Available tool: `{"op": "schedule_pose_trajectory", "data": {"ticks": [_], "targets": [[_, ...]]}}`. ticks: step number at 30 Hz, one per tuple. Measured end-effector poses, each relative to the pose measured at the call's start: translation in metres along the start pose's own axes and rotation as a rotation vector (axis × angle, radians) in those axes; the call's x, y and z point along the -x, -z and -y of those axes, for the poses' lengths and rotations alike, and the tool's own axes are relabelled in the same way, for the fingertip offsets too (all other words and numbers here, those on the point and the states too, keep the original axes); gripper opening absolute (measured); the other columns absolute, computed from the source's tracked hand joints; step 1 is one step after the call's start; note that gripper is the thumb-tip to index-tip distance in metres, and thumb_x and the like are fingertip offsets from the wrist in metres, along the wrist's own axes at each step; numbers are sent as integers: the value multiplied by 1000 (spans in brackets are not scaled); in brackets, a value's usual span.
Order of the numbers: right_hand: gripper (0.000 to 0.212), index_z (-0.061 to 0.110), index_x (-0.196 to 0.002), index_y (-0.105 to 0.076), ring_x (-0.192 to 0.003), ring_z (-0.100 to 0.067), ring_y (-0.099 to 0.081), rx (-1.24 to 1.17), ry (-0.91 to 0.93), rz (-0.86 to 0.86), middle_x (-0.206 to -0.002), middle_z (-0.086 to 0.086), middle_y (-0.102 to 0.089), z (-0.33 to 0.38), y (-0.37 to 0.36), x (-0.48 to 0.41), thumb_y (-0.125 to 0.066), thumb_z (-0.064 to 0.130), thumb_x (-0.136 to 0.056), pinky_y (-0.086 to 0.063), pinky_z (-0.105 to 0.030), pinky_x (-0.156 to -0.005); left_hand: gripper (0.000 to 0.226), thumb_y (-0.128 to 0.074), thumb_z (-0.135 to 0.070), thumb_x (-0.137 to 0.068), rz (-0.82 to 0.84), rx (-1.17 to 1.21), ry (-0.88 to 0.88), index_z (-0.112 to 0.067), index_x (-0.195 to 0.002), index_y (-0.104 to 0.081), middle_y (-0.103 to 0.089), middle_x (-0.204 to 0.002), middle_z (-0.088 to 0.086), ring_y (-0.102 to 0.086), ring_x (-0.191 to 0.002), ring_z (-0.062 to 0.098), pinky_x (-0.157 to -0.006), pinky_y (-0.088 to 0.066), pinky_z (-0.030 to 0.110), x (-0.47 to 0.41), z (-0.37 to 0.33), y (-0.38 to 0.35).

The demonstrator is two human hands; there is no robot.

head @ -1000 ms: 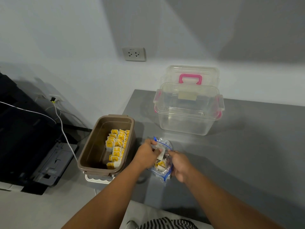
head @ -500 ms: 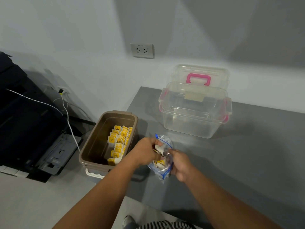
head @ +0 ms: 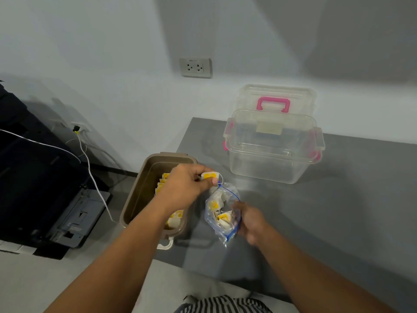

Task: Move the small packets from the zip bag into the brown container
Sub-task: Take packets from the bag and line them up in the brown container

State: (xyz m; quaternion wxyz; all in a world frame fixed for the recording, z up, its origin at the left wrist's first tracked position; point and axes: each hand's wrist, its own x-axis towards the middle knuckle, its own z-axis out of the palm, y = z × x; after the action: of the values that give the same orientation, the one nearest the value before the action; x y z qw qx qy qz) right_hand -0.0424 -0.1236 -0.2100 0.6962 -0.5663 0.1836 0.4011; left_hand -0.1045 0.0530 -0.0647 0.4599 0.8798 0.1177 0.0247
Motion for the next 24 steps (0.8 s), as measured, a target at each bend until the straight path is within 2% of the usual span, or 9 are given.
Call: {"op": "schedule_pose_trajectory", "data": {"ticks": [4,7,9,11,12,15,18,21,24], "targets": [[14,5,-101,-67,-87,-33,-59,-102,-12,-108,-97,-20,-60,-15,-8,-5,-67,16,-92,-57,-45,-81,6,-78,-27,-85,-47,-89,-33,-24,-87,-74,-73,-79,-3,-70,-77,20,-80,-58,42,-6,19,38],[26,-5,-113,-68,-92,-35,-68,-197,28,-145,-107,-24,-70,-25,-10,-12,-59,14,-97,-61,-41,-76,5,-73,-31,-88,-32,-309,-56,-26,-88,-75,-72,-77,-6,-68,-76,15,-77,-56,36,-12,34,64],[21,-1,-103,-69,-70,-26,-69,-215,48,-173,-85,-18,-72,-27,-11,-9,-55,15,-100,-59,-34,-61,10,-69,-34,-91,31,-421,-84,-28,-92,-77,-72,-82,-11,-67,-77,9,-75,-55,31,-15,43,78],[20,6,-94,-65,-46,-16,-56,-170,40,-202,-59,-5,-57,-28,-11,-8,-54,20,-101,-48,-28,-49,15,-66,-34,-94,129,-541,-117,-25,-97,-78,-70,-86,-16,-62,-77,1,-70,-47,17,-20,53,89],[21,6,-97,-65,-42,-13,-49,-145,37,-212,-55,-1,-50,-29,-10,-8,-52,22,-101,-44,-26,-47,17,-65,-34,-95,185,-599,-128,-24,-100,-78,-68,-88,-17,-59,-76,-1,-69,-42,12,-23,57,93],[22,4,-105,-63,-39,-11,-42,-108,66,-217,-52,0,-45,-32,-9,-10,-49,21,-103,-40,-24,-43,18,-67,-32,-94,331,-755,-134,-21,-102,-78,-73,-94,-10,-62,-82,4,-74,-46,20,-35,67,101],[17,8,-95,-60,-42,-13,-42,-82,80,-247,-54,-1,-46,-33,-11,-9,-51,20,-102,-41,-24,-44,14,-71,-29,-89,447,-906,-125,-20,-98,-76,-70,-90,-8,-59,-84,9,-72,-43,26,-47,73,102],[15,8,-93,-60,-50,-17,-42,-81,102,-272,-56,-3,-48,-35,-11,-10,-53,18,-100,-42,-28,-53,10,-72,-24,-86,583,-1028,-156,-20,-94,-76,-63,-81,-12,-55,-80,5,-60,-34,20,-57,78,99],[13,4,-94,-61,-52,-17,-42,-81,115,-293,-57,-4,-48,-35,-10,-11,-55,14,-99,-41,-32,-56,11,-70,-22,-87,686,-1143,-215,-19,-95,-76,-69,-87,-9,-58,-81,7,-66,-40,21,-63,87,93]]}}
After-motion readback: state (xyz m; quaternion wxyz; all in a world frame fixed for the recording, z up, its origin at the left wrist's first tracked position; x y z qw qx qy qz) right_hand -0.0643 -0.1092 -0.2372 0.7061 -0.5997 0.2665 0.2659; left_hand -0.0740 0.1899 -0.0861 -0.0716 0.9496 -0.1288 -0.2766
